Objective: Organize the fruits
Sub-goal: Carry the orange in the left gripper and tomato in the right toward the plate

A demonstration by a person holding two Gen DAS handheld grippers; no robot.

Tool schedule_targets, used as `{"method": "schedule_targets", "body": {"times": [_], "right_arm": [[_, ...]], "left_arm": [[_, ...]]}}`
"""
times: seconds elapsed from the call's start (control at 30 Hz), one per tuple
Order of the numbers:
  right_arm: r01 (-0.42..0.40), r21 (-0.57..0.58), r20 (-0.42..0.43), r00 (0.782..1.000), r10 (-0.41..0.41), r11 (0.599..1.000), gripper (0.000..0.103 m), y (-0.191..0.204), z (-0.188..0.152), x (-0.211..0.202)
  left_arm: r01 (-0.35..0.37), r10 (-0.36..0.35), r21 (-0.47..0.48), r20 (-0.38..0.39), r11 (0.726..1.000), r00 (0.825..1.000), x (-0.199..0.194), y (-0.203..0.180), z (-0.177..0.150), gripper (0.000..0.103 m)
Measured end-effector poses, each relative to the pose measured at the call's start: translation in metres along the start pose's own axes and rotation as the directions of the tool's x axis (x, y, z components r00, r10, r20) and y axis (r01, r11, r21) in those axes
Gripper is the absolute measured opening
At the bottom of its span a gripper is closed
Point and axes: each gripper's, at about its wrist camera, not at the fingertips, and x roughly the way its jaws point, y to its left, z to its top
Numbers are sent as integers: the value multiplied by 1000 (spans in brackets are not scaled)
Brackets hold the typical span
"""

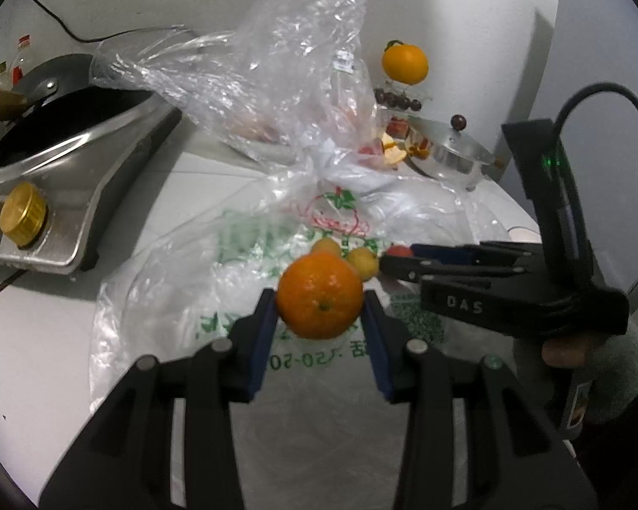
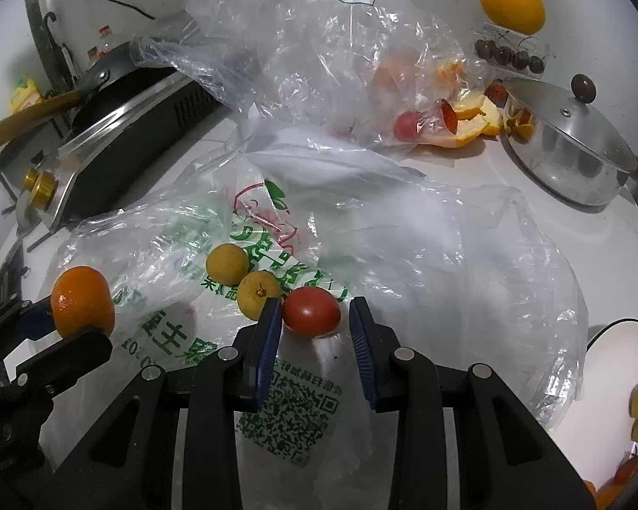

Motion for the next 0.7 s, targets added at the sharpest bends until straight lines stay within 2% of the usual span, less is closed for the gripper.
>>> {"method": "schedule_targets", "body": {"times": [0.07,0.13,0.7], "right_arm": [[6,-8,-1,1000,-6,1000,35,1,-1,2],[3,-11,1,1000,-3,1000,30,2,-2,2],[-19,-51,101,995,24,999,30,15,-17,-59]], "left_arm": [[0,0,1,1,1000,1000,-1,0,0,41],[-5,5,-4,6,1000,1000,-3,0,0,41],[-7,7,8,48,1000,999,-35,-18,-1,41]]}}
